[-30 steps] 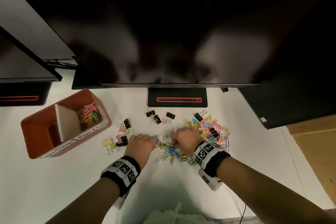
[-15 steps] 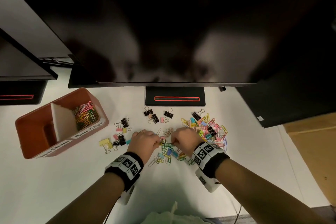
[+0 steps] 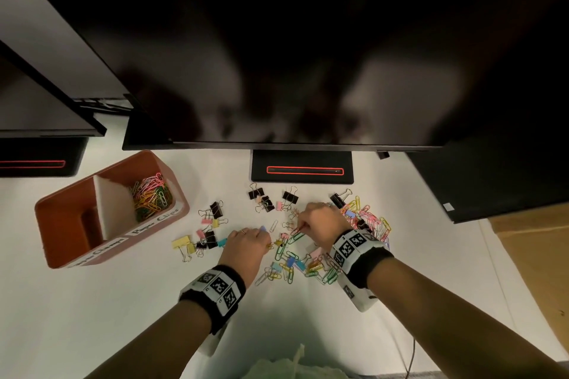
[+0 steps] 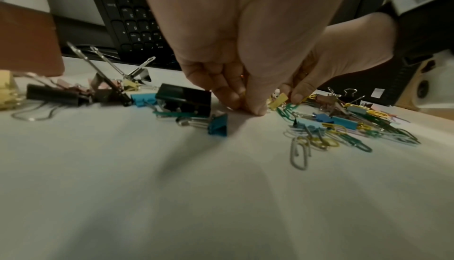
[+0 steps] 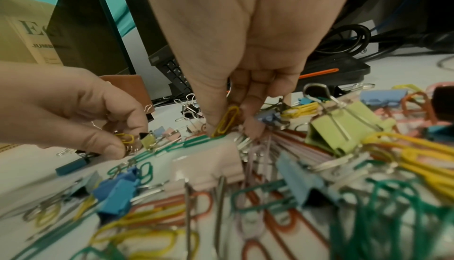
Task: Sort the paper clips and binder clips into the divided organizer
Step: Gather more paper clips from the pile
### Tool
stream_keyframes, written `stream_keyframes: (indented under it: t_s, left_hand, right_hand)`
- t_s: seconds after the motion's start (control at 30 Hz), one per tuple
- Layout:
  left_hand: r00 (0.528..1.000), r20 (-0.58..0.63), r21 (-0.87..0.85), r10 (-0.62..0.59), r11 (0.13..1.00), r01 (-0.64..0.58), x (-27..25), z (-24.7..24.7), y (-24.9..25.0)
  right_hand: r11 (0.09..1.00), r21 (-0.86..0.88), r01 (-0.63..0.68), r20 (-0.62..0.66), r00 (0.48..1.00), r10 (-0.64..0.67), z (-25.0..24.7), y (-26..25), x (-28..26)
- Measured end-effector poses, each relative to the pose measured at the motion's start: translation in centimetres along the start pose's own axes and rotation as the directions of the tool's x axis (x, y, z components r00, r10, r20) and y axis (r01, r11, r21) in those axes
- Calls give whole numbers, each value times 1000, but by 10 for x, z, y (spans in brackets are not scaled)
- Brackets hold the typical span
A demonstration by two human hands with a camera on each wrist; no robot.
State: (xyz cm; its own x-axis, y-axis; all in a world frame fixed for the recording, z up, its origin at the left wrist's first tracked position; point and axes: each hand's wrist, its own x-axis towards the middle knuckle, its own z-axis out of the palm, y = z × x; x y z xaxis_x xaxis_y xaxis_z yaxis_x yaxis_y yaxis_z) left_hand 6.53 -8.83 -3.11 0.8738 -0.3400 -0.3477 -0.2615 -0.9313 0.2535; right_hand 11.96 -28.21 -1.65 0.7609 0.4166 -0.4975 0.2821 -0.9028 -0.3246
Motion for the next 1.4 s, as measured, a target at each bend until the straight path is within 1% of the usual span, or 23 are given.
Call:
stream_keyframes:
  t_s: [0.03, 0.07, 0.1, 0.13, 0.2, 0.23, 0.3, 0.37, 0.47, 0.53, 0.63, 0.73, 0.83, 0.9, 0.93, 1.0, 1.07, 1.1, 1.17, 1.2, 1.27, 1.33, 1.4]
  left_hand:
    - [1000, -22, -2, 6, 1000, -6, 1, 3, -1]
    - [1000, -10, -56, -10, 998, 9, 0, 3, -1]
    - [999, -44, -105, -21, 994, 16, 1, 2, -2]
    - [998, -47, -167, -44, 985, 36, 1, -1, -3]
    - [988, -126, -288, -87, 956, 47, 6, -4, -7]
    - [981, -162, -315, -103, 948, 47, 8, -6, -8]
    - [975, -181, -326, -126, 943, 61, 17, -11, -7]
    - [980, -153, -303, -123, 950, 72, 27, -13, -3]
    - [990, -65, -167, -125, 980, 112, 38, -15, 2]
    - [992, -36, -103, -125, 987, 121, 41, -16, 4]
    - [990, -14, -79, -141, 987, 139, 43, -20, 5]
    - [993, 44, -27, -113, 993, 115, 46, -21, 6]
    - [993, 87, 31, -77, 997, 74, 47, -20, 6]
    - [993, 105, 55, -45, 998, 39, 46, -20, 4]
    - [994, 104, 31, -34, 999, 30, 44, -21, 3]
    - [998, 54, -99, -22, 995, 28, 36, -28, 1]
    - [998, -48, -290, -43, 957, 27, 23, -42, -2]
    - [992, -104, -368, -66, 930, 23, 14, -51, -6]
    - [970, -211, -449, -124, 894, 17, -4, -72, -20]
    - [953, -261, -462, -155, 887, 17, -14, -82, -31]
    - [914, -347, -434, -210, 900, 41, -32, -101, -61]
    - [877, -373, -399, -303, 906, 143, -48, -114, -98]
    - [836, -372, -367, -404, 891, 267, -58, -124, -130]
  right_hand:
    - [1000, -1, 9, 6, 1000, -9, 0, 0, 0]
    - [1000, 3, 19, 11, 1000, -19, -1, 0, -1]
    - [1000, 13, 29, 13, 1000, -29, -1, 1, -1]
    - [999, 27, 37, 7, 999, -37, -2, 1, -2]
    - [995, 75, 61, -10, 998, -61, -2, 3, -7]
    - [992, 95, 85, -10, 996, -85, -2, 3, -9]
    - [987, 76, 141, 25, 989, -143, 1, 0, -13]
    - [986, 27, 166, 35, 985, -166, 3, -4, -14]
    - [989, -24, 147, 6, 989, -147, 6, -7, -10]
    - [990, -26, 139, -4, 990, -139, 5, -7, -7]
    - [993, -6, 116, 25, 993, -115, 3, -10, -3]
    - [998, -11, 67, 83, 994, -66, -2, -13, -1]
    - [996, -64, 66, 129, 990, -58, -4, -18, 0]
    - [993, -93, 79, 126, 990, -67, -4, -20, -1]
    - [992, -93, 82, 122, 990, -71, -4, -21, -2]
    - [994, -79, 81, 130, 989, -71, -5, -20, -5]
    - [996, -47, 70, 143, 988, -63, -7, -21, -9]
    - [997, -24, 71, 131, 989, -67, -10, -22, -12]
    - [995, 31, 91, 75, 993, -93, -19, -32, -15]
    - [992, 63, 113, 37, 993, -116, -26, -41, -16]
    - [977, 115, 180, -44, 983, -176, -43, -67, -12]
    - [953, 149, 263, -123, 961, -246, -59, -103, 1]
    - [925, 172, 339, -185, 933, -307, -71, -143, 19]
